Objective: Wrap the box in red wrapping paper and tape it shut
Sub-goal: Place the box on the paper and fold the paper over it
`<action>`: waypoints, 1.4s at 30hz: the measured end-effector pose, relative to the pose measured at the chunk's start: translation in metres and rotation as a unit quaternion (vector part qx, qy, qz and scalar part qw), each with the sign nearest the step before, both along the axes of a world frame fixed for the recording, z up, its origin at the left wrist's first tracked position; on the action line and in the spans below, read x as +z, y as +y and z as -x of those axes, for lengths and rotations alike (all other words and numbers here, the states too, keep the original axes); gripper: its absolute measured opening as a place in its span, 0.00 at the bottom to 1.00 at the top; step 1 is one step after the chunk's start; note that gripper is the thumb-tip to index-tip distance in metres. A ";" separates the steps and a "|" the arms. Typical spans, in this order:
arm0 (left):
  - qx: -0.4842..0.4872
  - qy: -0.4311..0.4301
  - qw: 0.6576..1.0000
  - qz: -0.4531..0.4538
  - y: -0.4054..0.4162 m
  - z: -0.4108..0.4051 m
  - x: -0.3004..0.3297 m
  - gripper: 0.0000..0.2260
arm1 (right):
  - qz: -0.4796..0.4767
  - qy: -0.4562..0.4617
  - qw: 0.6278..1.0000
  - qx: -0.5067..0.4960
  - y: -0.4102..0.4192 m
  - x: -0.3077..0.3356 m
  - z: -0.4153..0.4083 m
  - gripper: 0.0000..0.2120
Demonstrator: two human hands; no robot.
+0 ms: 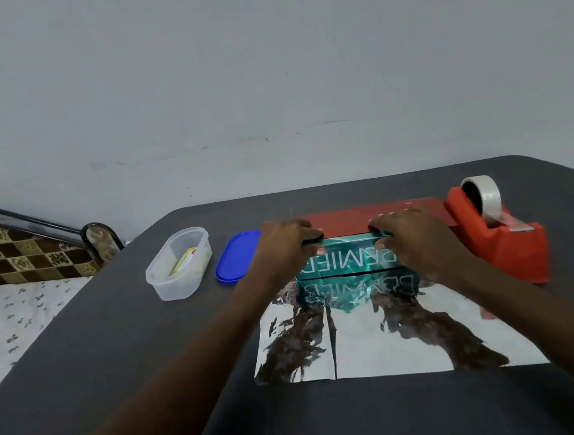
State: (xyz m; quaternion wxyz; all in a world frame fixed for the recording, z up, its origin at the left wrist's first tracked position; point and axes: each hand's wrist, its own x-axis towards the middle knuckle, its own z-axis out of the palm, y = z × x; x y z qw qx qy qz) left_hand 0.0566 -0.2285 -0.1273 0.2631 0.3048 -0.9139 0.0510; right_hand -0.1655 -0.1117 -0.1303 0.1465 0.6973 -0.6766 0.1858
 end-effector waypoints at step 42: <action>0.060 0.076 0.986 0.137 0.034 -0.022 -0.030 0.02 | 0.192 -0.058 0.980 0.021 0.018 -0.028 -0.011 0.08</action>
